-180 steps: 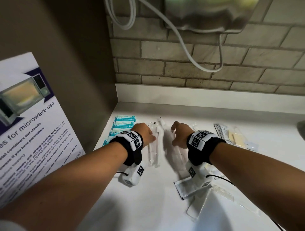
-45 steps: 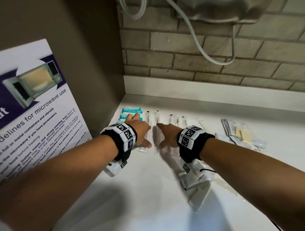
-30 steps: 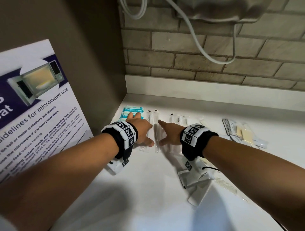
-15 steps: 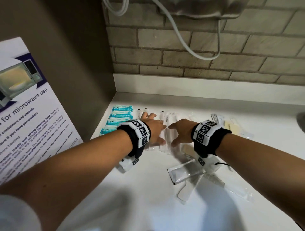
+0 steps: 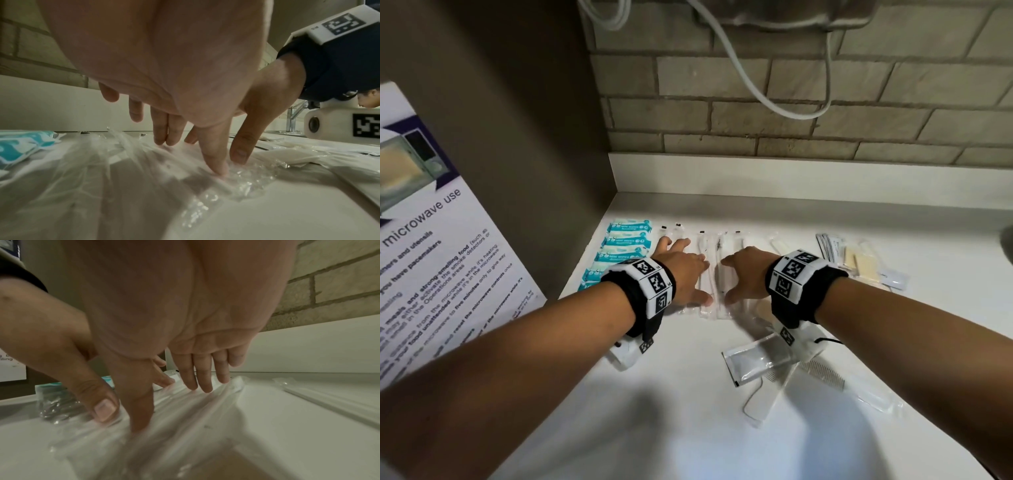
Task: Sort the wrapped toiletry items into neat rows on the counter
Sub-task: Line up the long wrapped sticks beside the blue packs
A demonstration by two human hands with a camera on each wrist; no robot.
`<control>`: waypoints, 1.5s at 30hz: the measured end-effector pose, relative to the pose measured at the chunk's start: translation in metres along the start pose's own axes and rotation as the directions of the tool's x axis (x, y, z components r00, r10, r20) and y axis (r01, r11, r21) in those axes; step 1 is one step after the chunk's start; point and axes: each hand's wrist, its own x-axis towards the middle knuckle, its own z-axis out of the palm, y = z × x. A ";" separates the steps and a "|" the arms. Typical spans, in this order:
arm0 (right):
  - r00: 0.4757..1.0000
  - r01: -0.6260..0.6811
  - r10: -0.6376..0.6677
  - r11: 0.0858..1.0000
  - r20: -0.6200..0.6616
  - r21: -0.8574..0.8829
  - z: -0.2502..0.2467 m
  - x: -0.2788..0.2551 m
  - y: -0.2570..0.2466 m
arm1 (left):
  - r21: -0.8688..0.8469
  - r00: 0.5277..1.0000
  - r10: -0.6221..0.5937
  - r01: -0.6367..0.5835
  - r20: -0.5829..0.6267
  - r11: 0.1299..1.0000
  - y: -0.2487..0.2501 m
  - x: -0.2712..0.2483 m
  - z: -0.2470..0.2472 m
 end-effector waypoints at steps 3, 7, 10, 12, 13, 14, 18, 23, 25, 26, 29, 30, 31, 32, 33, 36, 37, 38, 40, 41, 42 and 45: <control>1.000 0.017 -0.017 1.000 0.005 0.010 0.001 0.000 0.002 | -0.005 1.000 -0.002 0.002 0.005 1.000 0.000 0.001 -0.002; 0.998 0.054 -0.053 0.997 -0.019 0.048 -0.002 -0.003 0.008 | -0.038 1.000 -0.010 0.010 -0.005 0.999 0.000 0.001 -0.002; 0.993 0.066 -0.056 0.993 -0.099 0.099 -0.010 -0.004 0.020 | -0.067 0.999 -0.012 0.008 -0.046 0.998 0.004 0.001 -0.009; 0.992 0.053 -0.043 0.995 -0.116 0.082 -0.016 -0.003 0.030 | -0.082 0.998 -0.009 0.004 -0.067 0.997 0.010 0.002 -0.014; 0.994 0.040 -0.034 0.997 -0.102 0.060 -0.018 -0.003 0.034 | -0.092 0.998 -0.006 0.000 -0.066 0.996 0.013 0.004 -0.015; 0.997 0.031 -0.029 0.999 -0.077 0.036 -0.018 -0.002 0.038 | -0.100 0.998 -0.006 0.000 -0.056 0.995 0.017 0.005 -0.015; 0.999 0.031 -0.032 0.999 0.034 0.016 -0.013 -0.001 0.044 | -0.082 0.999 -0.021 0.024 0.036 0.996 0.029 0.007 -0.011; 0.997 0.070 -0.069 0.997 0.023 -0.030 -0.002 -0.004 0.043 | -0.041 0.998 -0.031 0.033 0.061 0.999 0.032 0.002 -0.013; 0.997 0.076 -0.075 0.996 0.016 -0.037 -0.001 -0.007 0.043 | -0.027 0.997 -0.035 0.037 0.073 0.999 0.034 0.000 -0.014; 0.997 0.076 -0.076 0.996 0.016 -0.036 -0.001 -0.008 0.044 | -0.020 0.996 -0.037 0.038 0.078 0.999 0.035 -0.001 -0.014; 0.997 0.072 -0.072 0.997 0.021 -0.038 0.000 -0.012 0.047 | -0.012 0.996 -0.039 0.040 0.078 0.999 0.037 -0.001 -0.015; 0.997 0.071 -0.070 0.997 0.020 -0.038 0.000 -0.013 0.048 | -0.019 0.996 -0.040 0.041 0.076 0.999 0.037 0.000 -0.015; 0.998 0.070 -0.069 0.997 0.015 -0.037 0.000 -0.014 0.049 | -0.024 0.996 -0.040 0.042 0.074 0.999 0.037 0.000 -0.015; 0.998 0.070 -0.069 0.997 0.012 -0.036 0.000 -0.015 0.050 | -0.026 0.996 -0.042 0.044 0.075 0.999 0.038 0.000 -0.016; 0.998 0.069 -0.069 0.997 0.012 -0.034 0.000 -0.016 0.051 | -0.024 0.996 -0.044 0.046 0.076 0.999 0.038 0.000 -0.016; 0.998 0.064 -0.063 0.998 0.022 -0.027 0.001 -0.018 0.051 | -0.014 0.996 -0.043 0.044 0.074 0.999 0.040 0.001 -0.017; 0.998 0.061 -0.061 0.998 0.024 -0.020 0.001 -0.018 0.051 | -0.013 0.996 -0.042 0.043 0.074 0.999 0.041 0.001 -0.017; 0.998 0.058 -0.058 0.998 0.024 -0.014 0.002 -0.018 0.050 | -0.012 0.996 -0.042 0.043 0.074 0.999 0.041 0.002 -0.017; 0.998 0.053 -0.053 0.999 0.017 -0.006 0.002 -0.020 0.050 | -0.011 0.997 -0.041 0.042 0.071 0.999 0.041 0.002 -0.017; 0.998 0.053 -0.052 0.999 0.016 -0.003 0.002 -0.021 0.049 | -0.011 0.997 -0.040 0.041 0.072 0.999 0.041 0.002 -0.017; 0.998 0.054 -0.054 0.999 0.016 0.000 0.002 -0.021 0.049 | -0.013 0.996 -0.040 0.041 0.074 0.999 0.041 0.001 -0.017; 0.998 0.060 -0.060 0.998 0.019 0.008 0.002 -0.023 0.049 | -0.023 0.997 -0.039 0.040 0.071 0.999 0.041 0.002 -0.016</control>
